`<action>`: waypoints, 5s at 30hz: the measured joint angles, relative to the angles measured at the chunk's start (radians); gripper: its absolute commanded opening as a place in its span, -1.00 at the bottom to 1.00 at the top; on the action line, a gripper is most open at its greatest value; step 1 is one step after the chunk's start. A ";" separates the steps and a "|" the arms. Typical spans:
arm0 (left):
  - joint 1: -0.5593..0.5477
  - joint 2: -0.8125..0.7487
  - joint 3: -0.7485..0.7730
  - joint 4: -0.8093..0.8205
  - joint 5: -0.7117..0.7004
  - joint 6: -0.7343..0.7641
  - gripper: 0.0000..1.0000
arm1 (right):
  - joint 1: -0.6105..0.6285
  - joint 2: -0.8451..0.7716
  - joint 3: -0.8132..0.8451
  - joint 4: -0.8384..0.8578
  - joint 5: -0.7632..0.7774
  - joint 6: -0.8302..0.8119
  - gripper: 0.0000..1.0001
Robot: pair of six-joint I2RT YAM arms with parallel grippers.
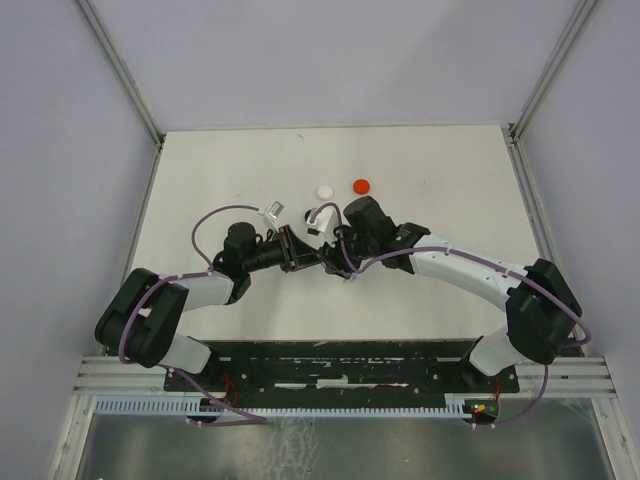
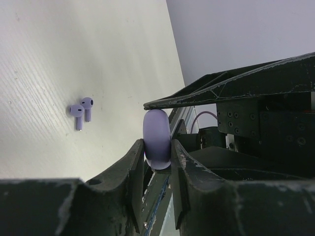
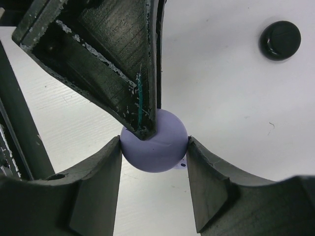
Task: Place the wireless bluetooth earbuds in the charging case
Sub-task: Pick up the charging case at the center of the board, then open the charging case, then pick up the earbud from the center of the board.
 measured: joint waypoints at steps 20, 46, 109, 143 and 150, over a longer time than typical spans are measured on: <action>-0.011 0.057 0.038 0.021 -0.017 -0.004 -0.94 | -0.034 -0.149 -0.001 0.034 0.102 0.125 0.89; -0.011 0.080 0.081 0.060 -0.027 -0.058 -0.94 | -0.044 -0.127 -0.076 0.023 0.370 0.343 0.99; 0.179 0.208 -0.136 0.681 -0.205 -0.510 -0.94 | -0.067 0.160 -0.120 -0.045 0.462 0.536 0.04; 0.204 0.253 -0.144 0.738 -0.196 -0.537 -0.94 | -0.067 0.154 -0.109 0.032 0.343 0.555 -0.13; 0.208 0.256 -0.150 0.740 -0.195 -0.538 -0.94 | -0.067 0.174 -0.109 0.043 0.333 0.560 -0.18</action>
